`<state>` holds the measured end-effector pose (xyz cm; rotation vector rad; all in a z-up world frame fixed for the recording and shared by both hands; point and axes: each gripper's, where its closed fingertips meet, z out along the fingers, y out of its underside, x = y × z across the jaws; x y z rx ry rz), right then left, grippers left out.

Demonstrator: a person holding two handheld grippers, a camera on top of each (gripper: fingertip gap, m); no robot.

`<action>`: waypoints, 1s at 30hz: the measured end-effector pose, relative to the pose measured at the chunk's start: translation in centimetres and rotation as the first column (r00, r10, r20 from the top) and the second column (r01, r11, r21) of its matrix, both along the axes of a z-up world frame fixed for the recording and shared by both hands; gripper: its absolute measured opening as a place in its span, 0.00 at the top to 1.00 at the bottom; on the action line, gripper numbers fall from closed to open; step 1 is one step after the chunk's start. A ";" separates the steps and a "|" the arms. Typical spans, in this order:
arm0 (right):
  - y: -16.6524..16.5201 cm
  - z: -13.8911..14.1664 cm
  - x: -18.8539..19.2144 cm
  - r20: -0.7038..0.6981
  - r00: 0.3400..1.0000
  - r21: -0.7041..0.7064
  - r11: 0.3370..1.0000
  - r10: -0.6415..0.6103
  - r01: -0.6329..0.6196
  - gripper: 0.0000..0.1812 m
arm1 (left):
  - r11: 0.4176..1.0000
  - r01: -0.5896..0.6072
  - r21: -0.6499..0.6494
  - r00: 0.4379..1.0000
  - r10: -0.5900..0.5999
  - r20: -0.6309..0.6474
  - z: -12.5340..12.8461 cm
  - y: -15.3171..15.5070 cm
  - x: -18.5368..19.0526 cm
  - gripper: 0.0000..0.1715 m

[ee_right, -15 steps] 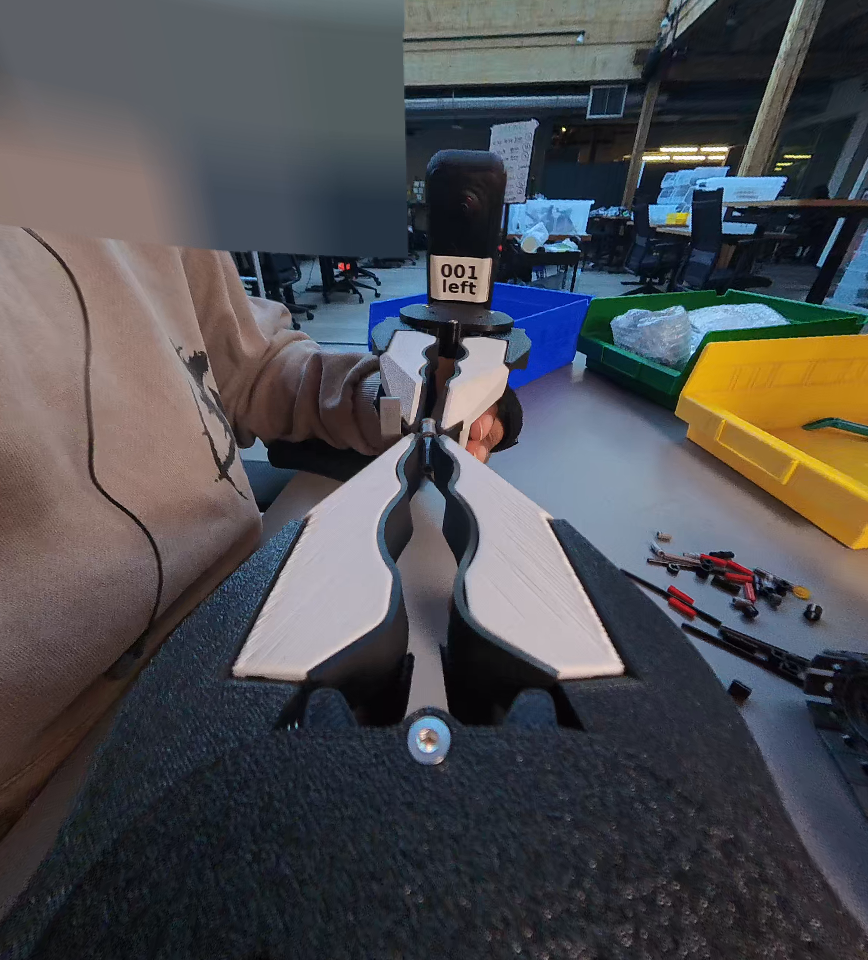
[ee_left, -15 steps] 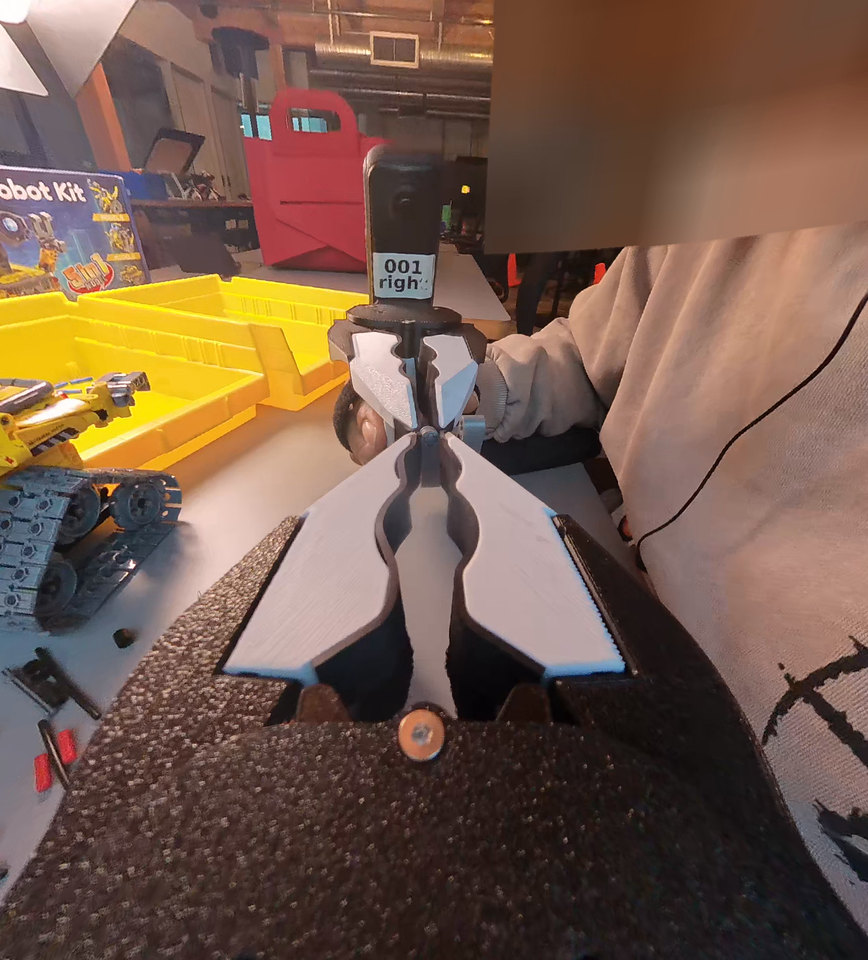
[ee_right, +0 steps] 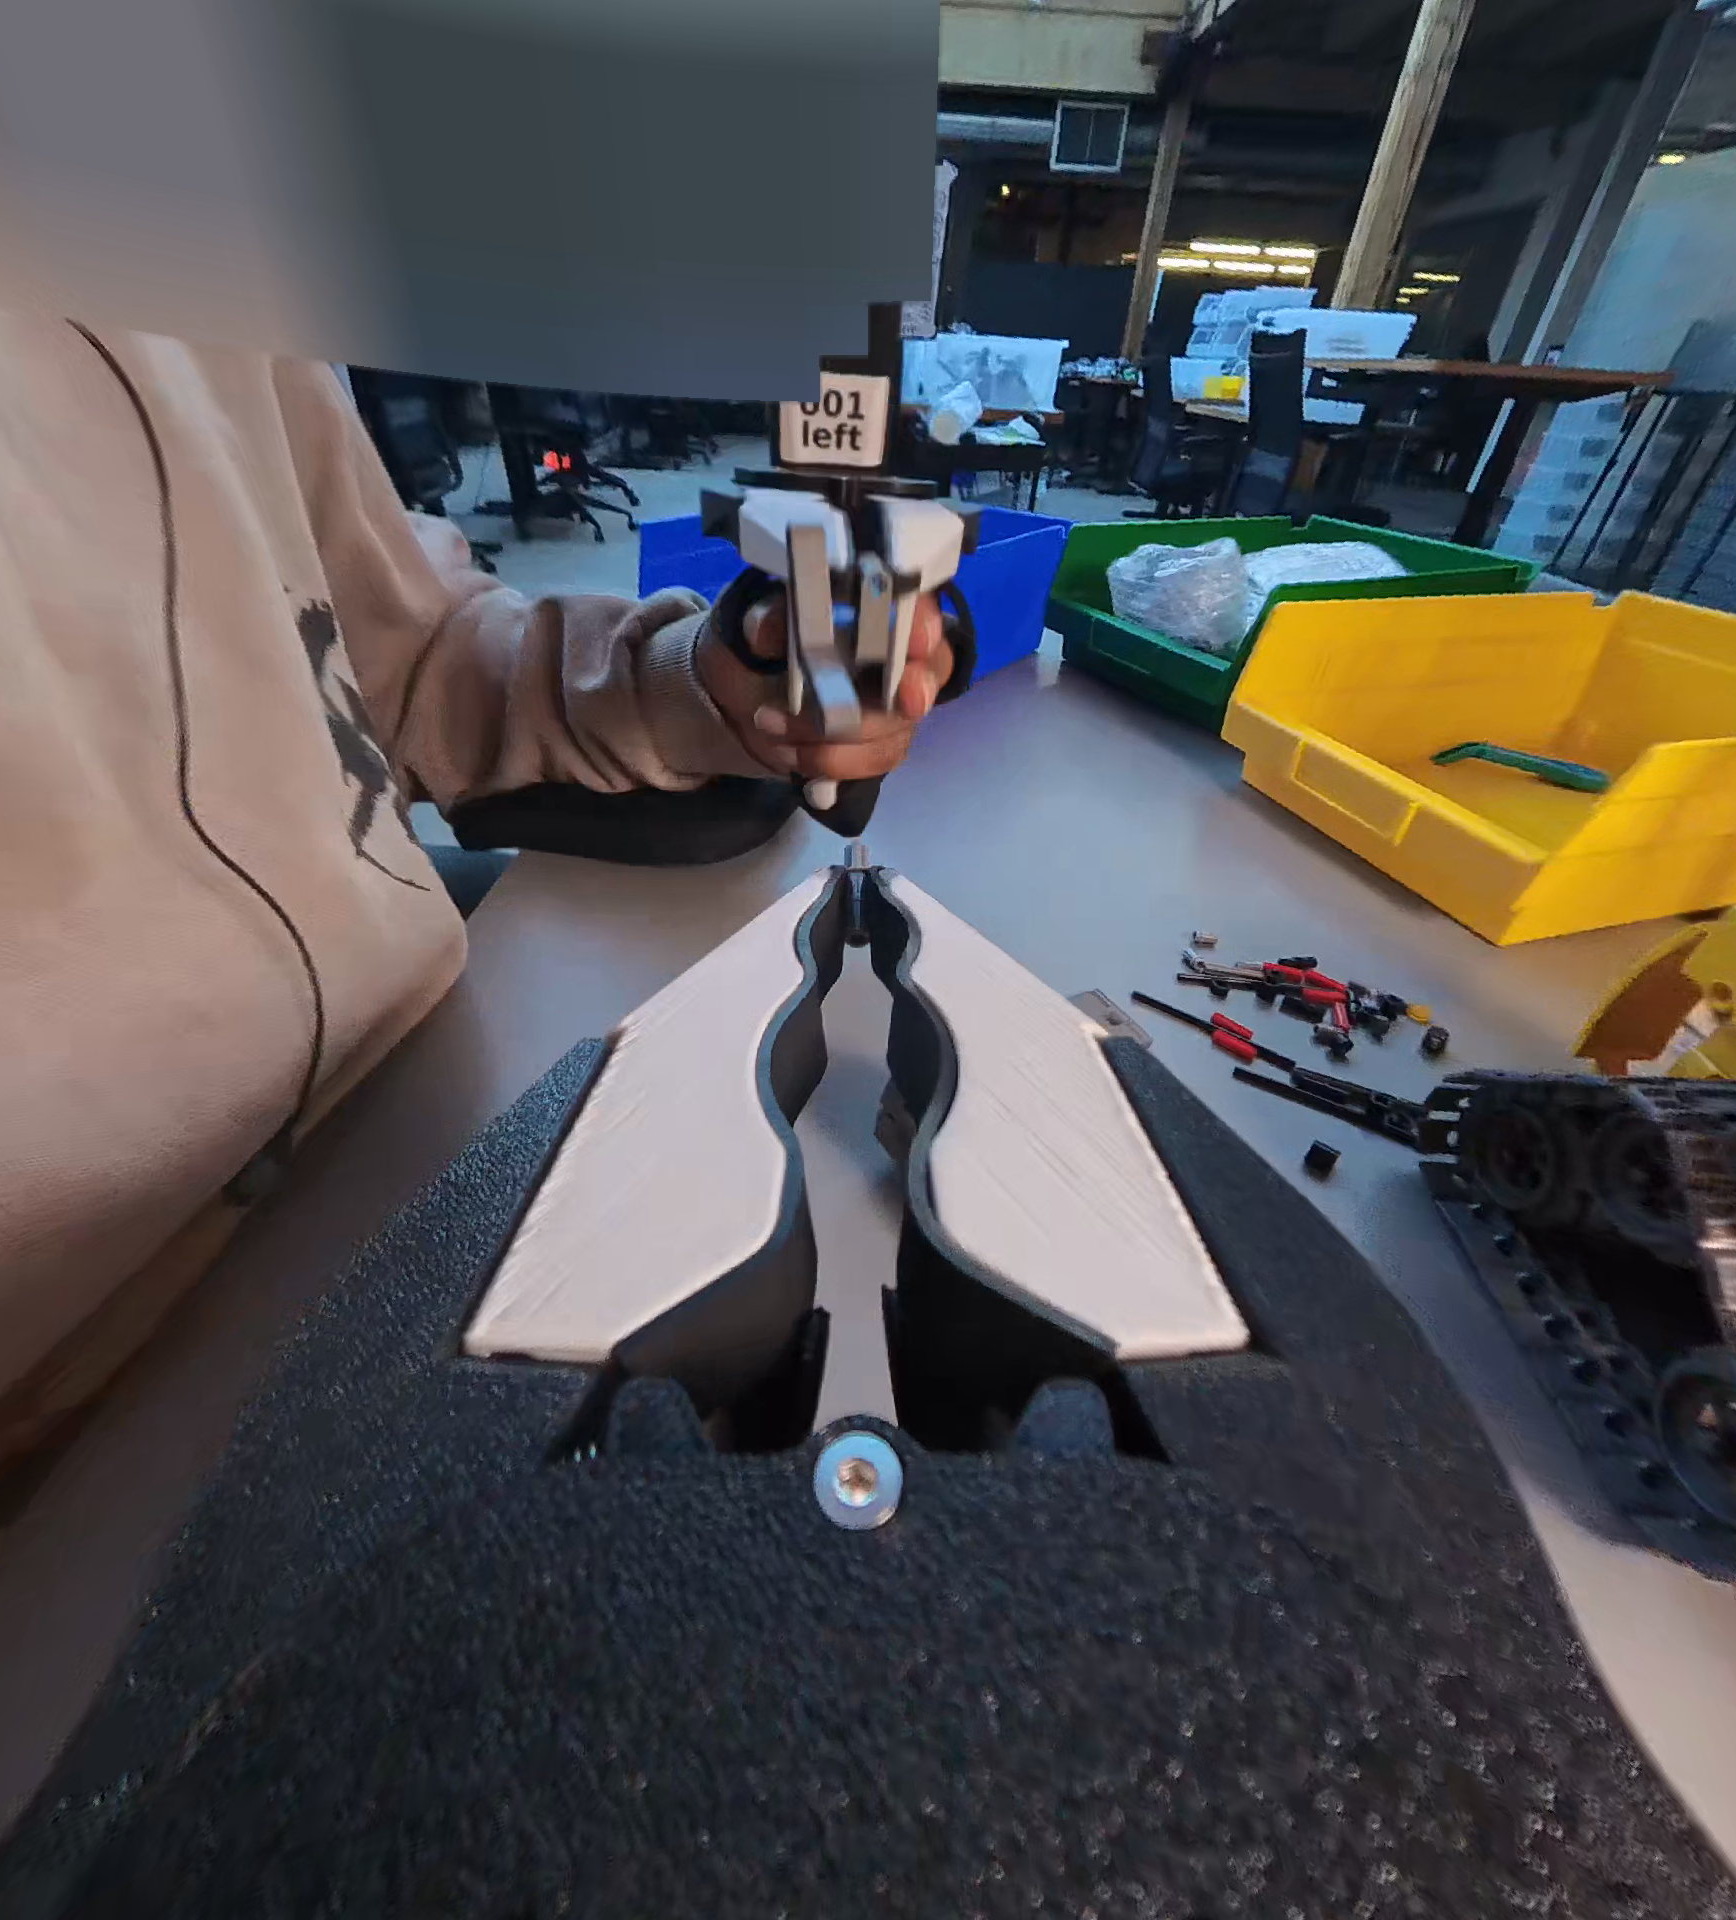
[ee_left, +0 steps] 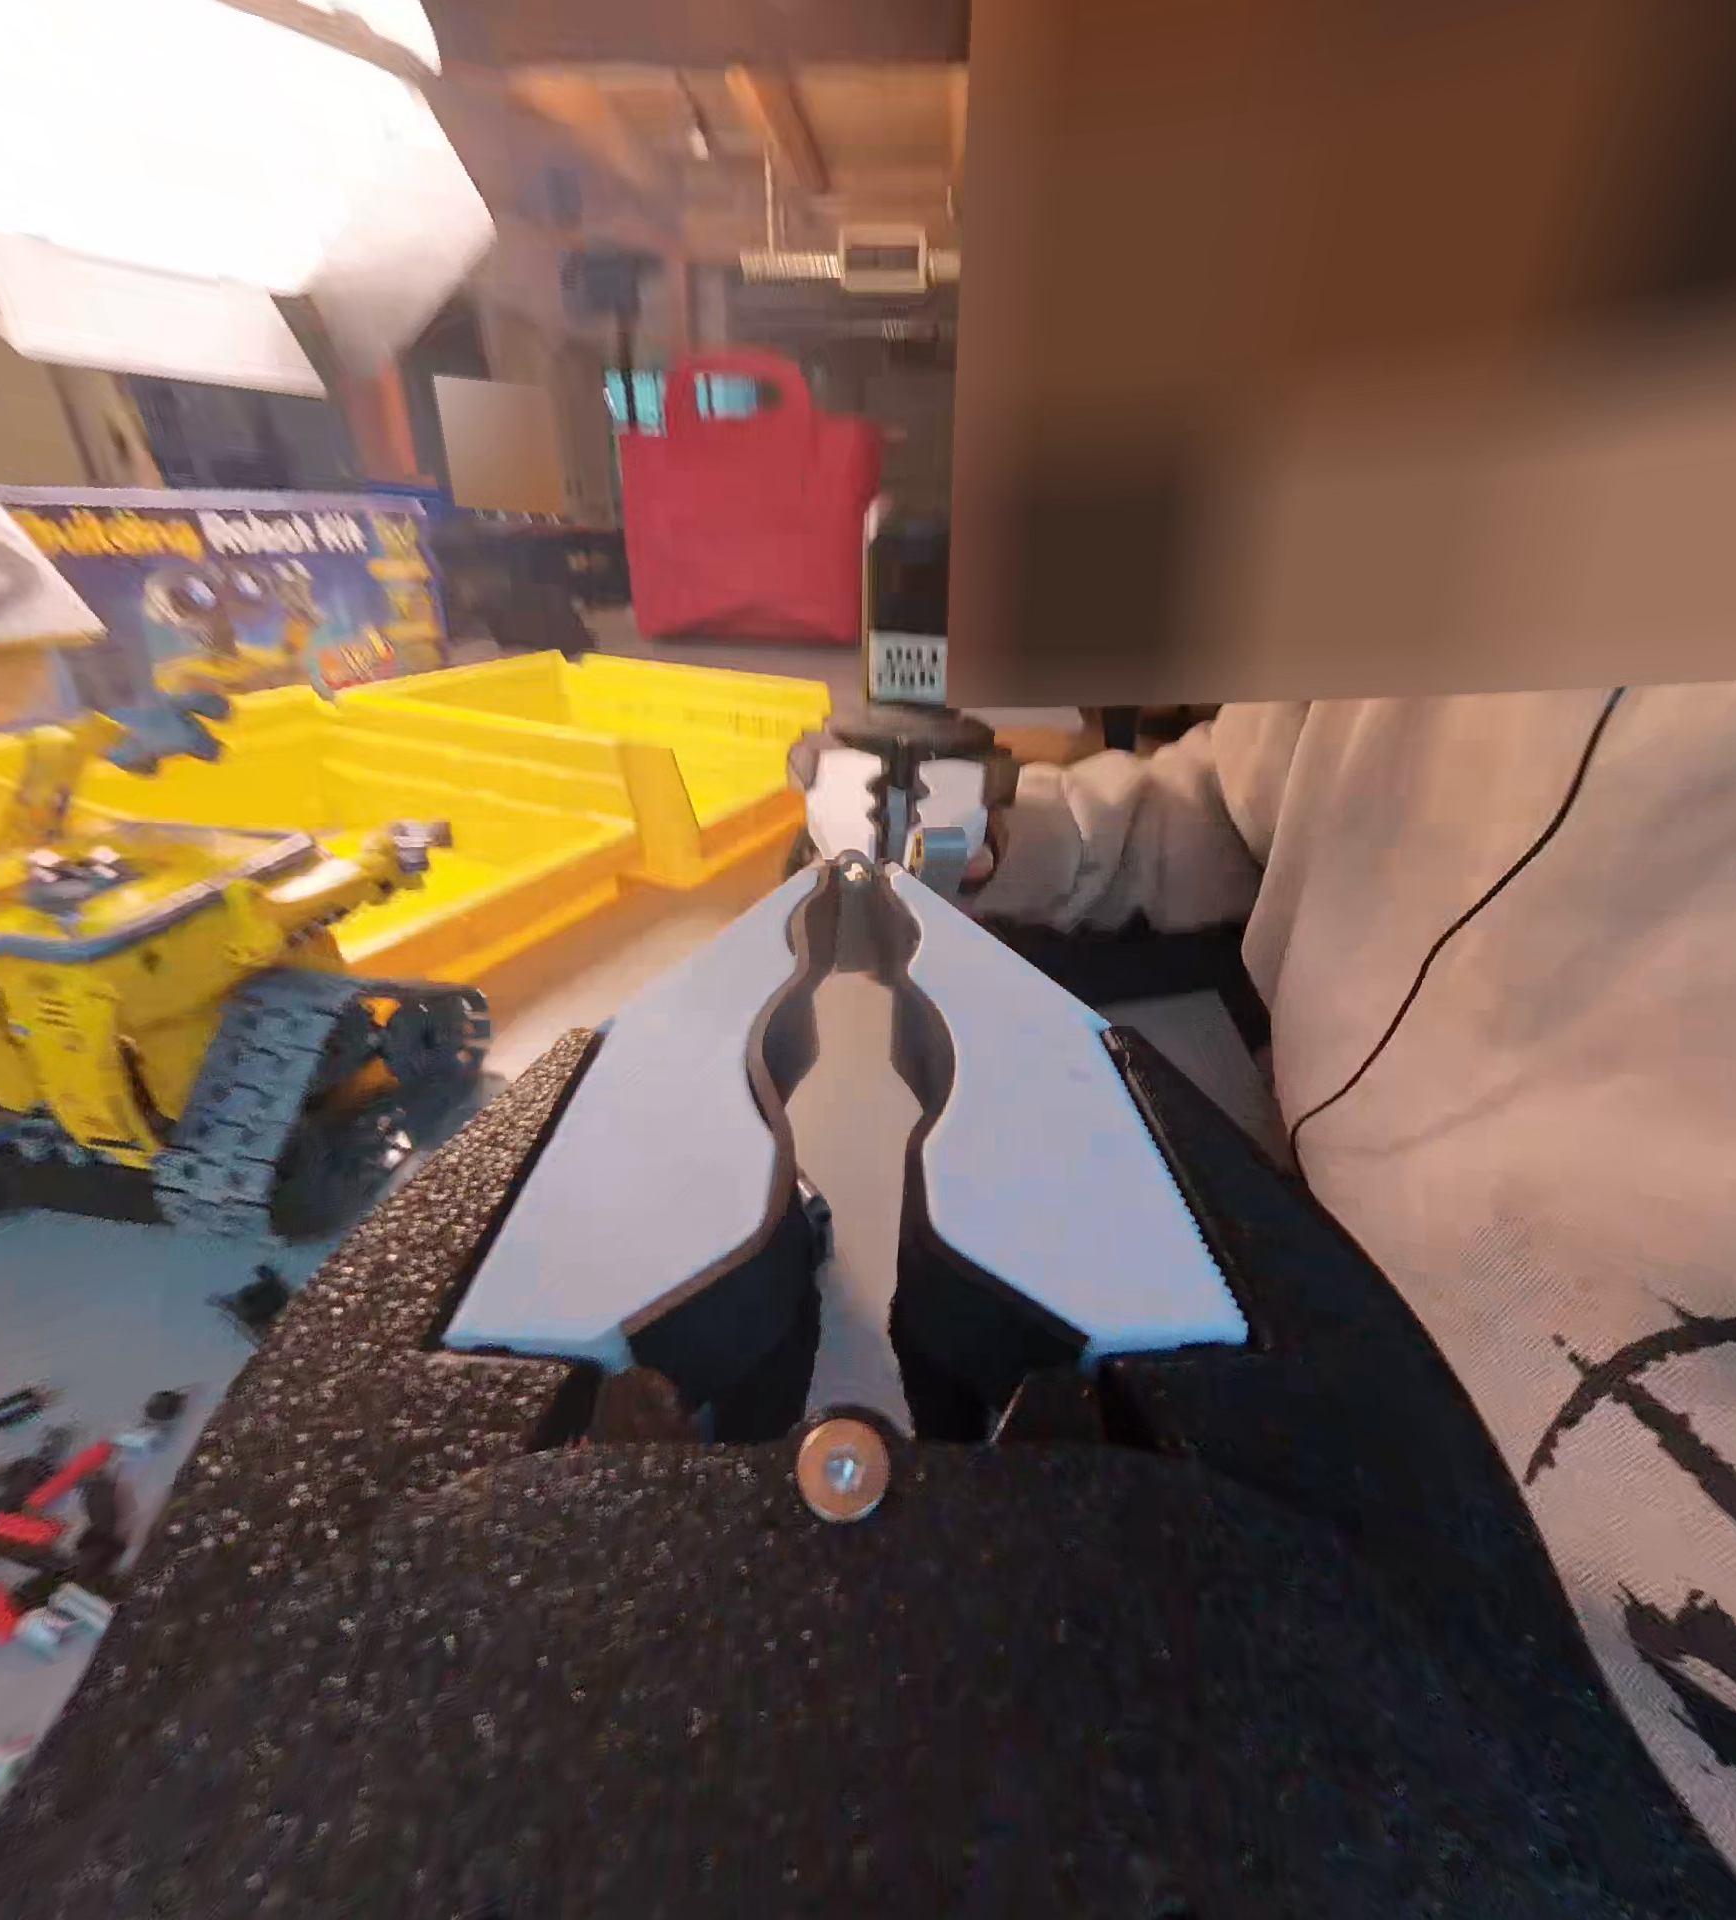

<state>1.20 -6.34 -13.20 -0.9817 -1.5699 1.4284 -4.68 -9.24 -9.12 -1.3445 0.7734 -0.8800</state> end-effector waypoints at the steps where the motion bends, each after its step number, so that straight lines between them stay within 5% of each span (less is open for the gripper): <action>1: 0.0 -0.3 -0.3 0.009 1.000 0.037 0.999 -0.010 0.010 0.98 | 1.000 0.015 -0.027 0.999 -0.017 -0.049 -1.1 0.4 1.0 0.97; 7: 1.3 -0.6 0.2 -0.004 0.995 0.136 0.986 -0.097 0.096 0.98 | 0.995 0.016 -0.100 0.993 -0.027 -0.114 -3.7 1.3 1.6 0.97; 23: 8.3 0.0 0.8 -0.054 0.898 0.242 0.866 -0.438 0.437 0.98 | 0.990 -0.073 -0.122 0.990 0.058 -0.127 -4.8 2.7 0.8 0.97; 26: 14.1 4.1 4.3 -0.180 0.745 0.248 0.703 -0.642 0.666 0.98 | 0.988 -0.082 -0.127 0.988 0.064 -0.141 -5.2 2.9 0.9 0.97; 30: 26.8 10.8 16.5 -0.232 0.316 0.080 0.306 -0.920 0.949 0.98 | 0.987 -0.070 -0.148 0.989 0.050 -0.136 -5.5 3.0 1.2 0.97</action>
